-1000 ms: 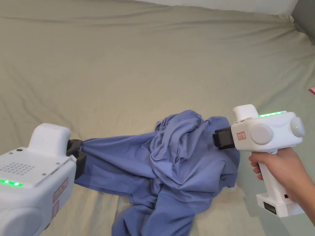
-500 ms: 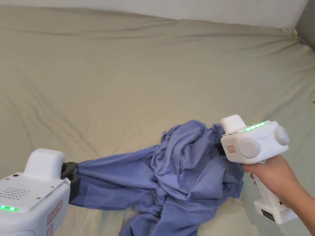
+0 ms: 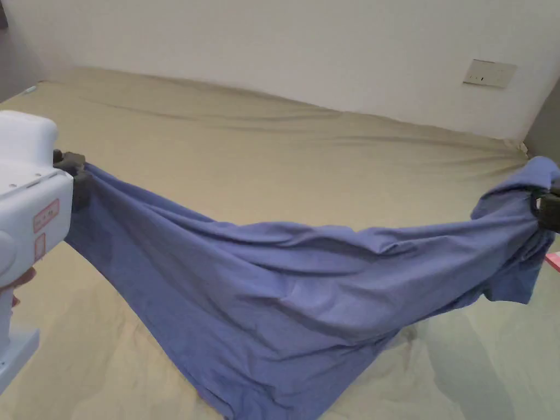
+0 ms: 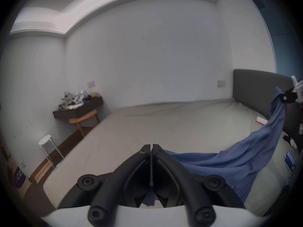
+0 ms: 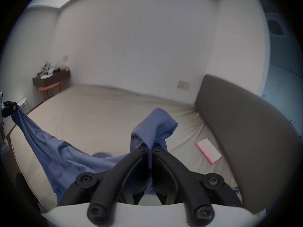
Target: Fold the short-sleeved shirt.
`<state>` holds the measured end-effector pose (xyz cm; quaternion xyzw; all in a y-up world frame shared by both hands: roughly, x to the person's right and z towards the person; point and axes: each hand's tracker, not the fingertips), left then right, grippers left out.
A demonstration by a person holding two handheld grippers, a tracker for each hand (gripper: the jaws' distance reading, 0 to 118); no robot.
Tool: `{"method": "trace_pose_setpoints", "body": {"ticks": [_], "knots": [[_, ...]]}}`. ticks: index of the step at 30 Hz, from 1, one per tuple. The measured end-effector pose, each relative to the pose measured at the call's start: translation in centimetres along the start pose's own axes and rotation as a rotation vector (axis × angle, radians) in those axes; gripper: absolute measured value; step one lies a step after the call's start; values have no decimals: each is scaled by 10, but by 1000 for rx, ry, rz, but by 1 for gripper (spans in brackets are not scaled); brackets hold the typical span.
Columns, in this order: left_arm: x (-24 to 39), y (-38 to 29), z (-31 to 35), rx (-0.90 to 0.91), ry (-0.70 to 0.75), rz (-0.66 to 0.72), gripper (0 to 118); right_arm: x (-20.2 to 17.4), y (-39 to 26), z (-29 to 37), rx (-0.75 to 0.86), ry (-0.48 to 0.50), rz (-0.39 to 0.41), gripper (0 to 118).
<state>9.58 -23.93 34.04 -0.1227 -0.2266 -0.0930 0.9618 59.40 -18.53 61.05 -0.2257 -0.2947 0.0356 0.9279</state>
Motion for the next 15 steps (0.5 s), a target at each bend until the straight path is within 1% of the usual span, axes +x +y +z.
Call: {"method": "trace_pose_setpoints", "body": {"ticks": [2,4,7,10,11,13,15], "knots": [[-19,17,14,39,17,4,0,9,16,29,66,-38,5,6],[-33,40,11,98,43,23,0,20,29,52,122,-82,-1,6],[-50,67,23,147,59,18,0,33,49,77,169,-92,-46,6],[-60,90,31,185,48,7,0,38,68,92,206,-100,-57,6],[-62,98,32,200,46,6,0,37,76,94,216,-111,-41,6],[-65,111,29,216,53,-10,0,32,88,95,245,-157,39,6],[-70,124,23,222,52,-12,0,31,102,94,246,-154,30,6]]}}
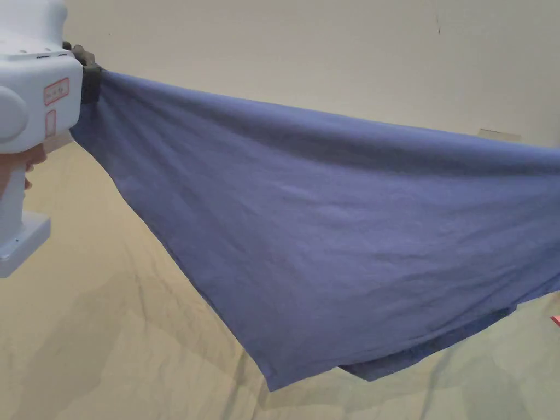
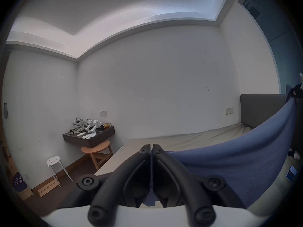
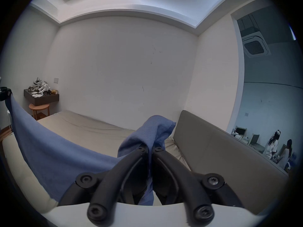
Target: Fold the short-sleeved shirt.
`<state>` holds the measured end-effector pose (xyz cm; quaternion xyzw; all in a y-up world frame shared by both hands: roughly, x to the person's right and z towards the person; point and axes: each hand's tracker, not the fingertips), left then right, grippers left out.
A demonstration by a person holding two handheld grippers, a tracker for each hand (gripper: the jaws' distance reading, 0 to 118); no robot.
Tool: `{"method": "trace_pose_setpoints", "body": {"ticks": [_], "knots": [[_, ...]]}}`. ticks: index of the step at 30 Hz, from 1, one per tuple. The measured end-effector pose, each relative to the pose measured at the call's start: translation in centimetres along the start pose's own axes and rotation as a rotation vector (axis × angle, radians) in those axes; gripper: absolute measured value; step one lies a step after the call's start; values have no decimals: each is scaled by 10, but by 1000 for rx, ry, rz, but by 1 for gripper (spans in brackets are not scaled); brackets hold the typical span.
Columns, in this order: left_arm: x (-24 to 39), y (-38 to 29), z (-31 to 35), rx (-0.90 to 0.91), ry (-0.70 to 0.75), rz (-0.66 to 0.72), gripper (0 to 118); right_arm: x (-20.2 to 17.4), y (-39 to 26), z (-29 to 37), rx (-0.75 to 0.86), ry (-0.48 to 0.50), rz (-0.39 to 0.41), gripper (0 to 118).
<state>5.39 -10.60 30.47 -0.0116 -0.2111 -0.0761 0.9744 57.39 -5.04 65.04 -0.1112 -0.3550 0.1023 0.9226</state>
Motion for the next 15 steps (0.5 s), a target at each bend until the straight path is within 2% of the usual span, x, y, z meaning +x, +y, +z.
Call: {"method": "trace_pose_setpoints", "body": {"ticks": [3,6,8,10,11,12,15], "knots": [[-8,12,-15,2,-2,5,0,1,17,-8,4,29,-43,6],[-5,7,-9,-6,1,7,0,-5,29,-21,12,19,-42,6],[7,37,-20,-29,-2,20,0,-9,37,-31,12,24,-46,6],[10,39,-21,-43,10,22,0,-11,42,-44,7,45,-57,6],[13,37,-21,-43,24,1,0,-14,45,-51,4,49,-52,6],[-14,39,-78,-42,36,-21,0,-18,48,-56,2,49,-40,6],[-22,37,-115,-47,41,-47,0,-28,53,-80,7,21,35,6]]}}
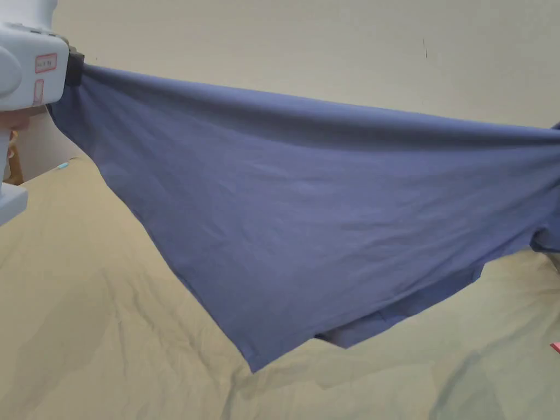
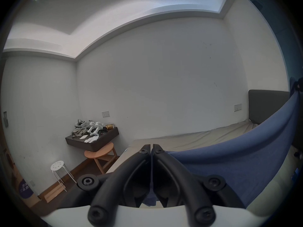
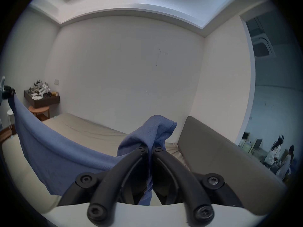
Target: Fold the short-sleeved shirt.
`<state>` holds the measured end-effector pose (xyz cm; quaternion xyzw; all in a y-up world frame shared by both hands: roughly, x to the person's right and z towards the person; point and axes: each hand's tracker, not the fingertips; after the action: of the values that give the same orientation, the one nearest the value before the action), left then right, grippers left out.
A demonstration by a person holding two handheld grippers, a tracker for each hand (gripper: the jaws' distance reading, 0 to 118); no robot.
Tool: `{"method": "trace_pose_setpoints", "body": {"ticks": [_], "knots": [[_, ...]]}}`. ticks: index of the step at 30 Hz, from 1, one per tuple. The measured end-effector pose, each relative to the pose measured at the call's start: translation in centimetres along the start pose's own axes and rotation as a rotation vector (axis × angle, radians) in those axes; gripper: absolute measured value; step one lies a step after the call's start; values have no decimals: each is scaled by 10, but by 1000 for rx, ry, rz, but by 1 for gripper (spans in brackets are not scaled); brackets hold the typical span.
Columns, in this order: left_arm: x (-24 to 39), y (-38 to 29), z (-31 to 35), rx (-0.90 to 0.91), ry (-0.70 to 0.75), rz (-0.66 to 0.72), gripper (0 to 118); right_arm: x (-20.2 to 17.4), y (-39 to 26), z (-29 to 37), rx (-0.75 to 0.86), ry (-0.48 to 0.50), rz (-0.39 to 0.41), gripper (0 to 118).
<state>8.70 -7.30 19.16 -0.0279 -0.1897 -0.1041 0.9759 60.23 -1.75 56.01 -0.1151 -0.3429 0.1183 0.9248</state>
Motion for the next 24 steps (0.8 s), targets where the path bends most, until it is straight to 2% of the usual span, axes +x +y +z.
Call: {"method": "trace_pose_setpoints", "body": {"ticks": [7,14,18,22,24], "knots": [[22,7,-55,-22,19,-35,0,-13,-2,-73,-30,-18,-15,6],[42,-15,-122,-61,14,-21,0,-33,-40,-142,-75,-40,13,6],[57,-53,-142,-116,0,-15,0,-41,-86,-181,-140,-16,22,6],[71,-114,-147,-226,-38,-23,0,-56,-151,-188,-189,26,36,6],[80,-151,-144,-299,-59,-35,0,-66,-185,-182,-222,40,68,6]]}}
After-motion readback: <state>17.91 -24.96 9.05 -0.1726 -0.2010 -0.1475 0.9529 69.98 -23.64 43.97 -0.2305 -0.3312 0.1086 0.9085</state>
